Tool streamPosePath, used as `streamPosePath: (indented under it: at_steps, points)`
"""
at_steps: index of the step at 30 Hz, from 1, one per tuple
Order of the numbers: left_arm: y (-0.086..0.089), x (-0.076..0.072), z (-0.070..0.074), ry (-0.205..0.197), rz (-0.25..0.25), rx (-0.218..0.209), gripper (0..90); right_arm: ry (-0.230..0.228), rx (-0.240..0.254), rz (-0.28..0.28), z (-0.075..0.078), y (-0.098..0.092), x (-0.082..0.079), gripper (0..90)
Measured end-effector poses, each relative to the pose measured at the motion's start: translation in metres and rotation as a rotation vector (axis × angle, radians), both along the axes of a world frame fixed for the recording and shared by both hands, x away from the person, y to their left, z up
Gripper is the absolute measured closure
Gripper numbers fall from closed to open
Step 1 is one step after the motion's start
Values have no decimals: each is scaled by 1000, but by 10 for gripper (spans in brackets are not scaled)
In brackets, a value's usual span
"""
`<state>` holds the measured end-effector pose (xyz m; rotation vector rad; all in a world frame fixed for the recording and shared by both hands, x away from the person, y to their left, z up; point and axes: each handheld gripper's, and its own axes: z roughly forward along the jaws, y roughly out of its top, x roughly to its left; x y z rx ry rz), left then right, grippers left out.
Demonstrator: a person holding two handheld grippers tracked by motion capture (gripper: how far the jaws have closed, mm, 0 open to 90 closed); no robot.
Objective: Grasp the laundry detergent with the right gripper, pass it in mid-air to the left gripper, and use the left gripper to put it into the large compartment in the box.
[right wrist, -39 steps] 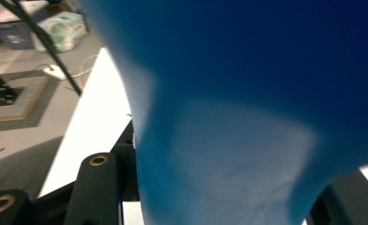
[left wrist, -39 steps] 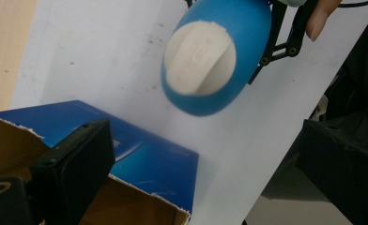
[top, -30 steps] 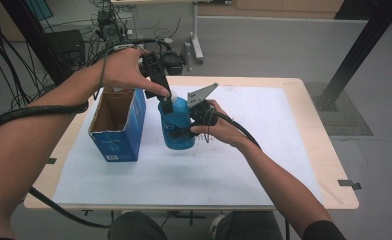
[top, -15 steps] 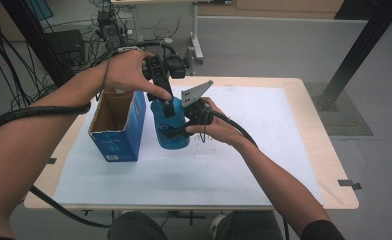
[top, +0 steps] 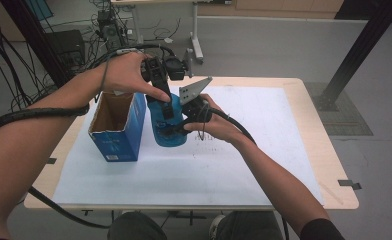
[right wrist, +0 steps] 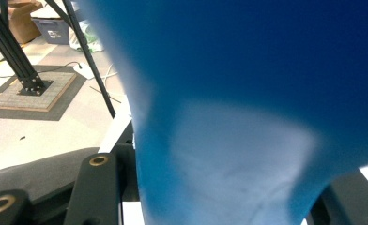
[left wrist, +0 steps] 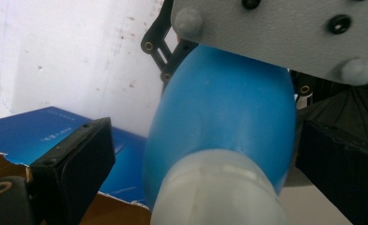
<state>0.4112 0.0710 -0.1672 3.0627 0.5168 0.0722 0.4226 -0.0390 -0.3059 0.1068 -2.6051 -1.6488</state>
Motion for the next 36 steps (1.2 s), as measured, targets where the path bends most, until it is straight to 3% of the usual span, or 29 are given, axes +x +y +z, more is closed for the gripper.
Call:
streamPosePath:
  at_steps: [18, 36]
  points:
    - [0, 1, -2, 14, -13, 4, 57, -3, 9, 7, 5, 0, 1, 435]
    - [-1, 0, 3, 1, -16, 4, 57, 1, 9, 5, 7, -2, 3, 434]
